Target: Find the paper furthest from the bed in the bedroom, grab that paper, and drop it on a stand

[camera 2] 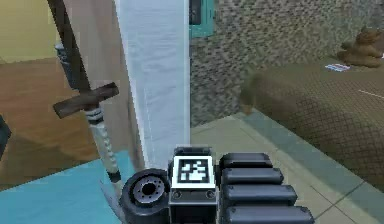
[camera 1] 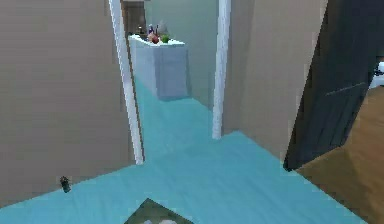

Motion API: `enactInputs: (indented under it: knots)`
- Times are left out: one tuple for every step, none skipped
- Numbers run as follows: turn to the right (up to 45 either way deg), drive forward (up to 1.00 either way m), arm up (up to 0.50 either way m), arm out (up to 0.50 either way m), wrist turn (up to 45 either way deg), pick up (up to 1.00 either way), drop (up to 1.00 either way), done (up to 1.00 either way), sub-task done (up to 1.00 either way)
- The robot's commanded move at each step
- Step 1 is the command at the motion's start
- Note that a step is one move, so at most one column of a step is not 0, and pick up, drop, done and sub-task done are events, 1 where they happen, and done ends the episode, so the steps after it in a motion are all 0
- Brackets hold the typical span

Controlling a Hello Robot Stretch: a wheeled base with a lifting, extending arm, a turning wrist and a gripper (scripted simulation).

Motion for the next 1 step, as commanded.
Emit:
enactInputs:
  knots:
    - [33.0,0.00,0.00,0.00,0.0,0.00,0.00,0.00,0.00]
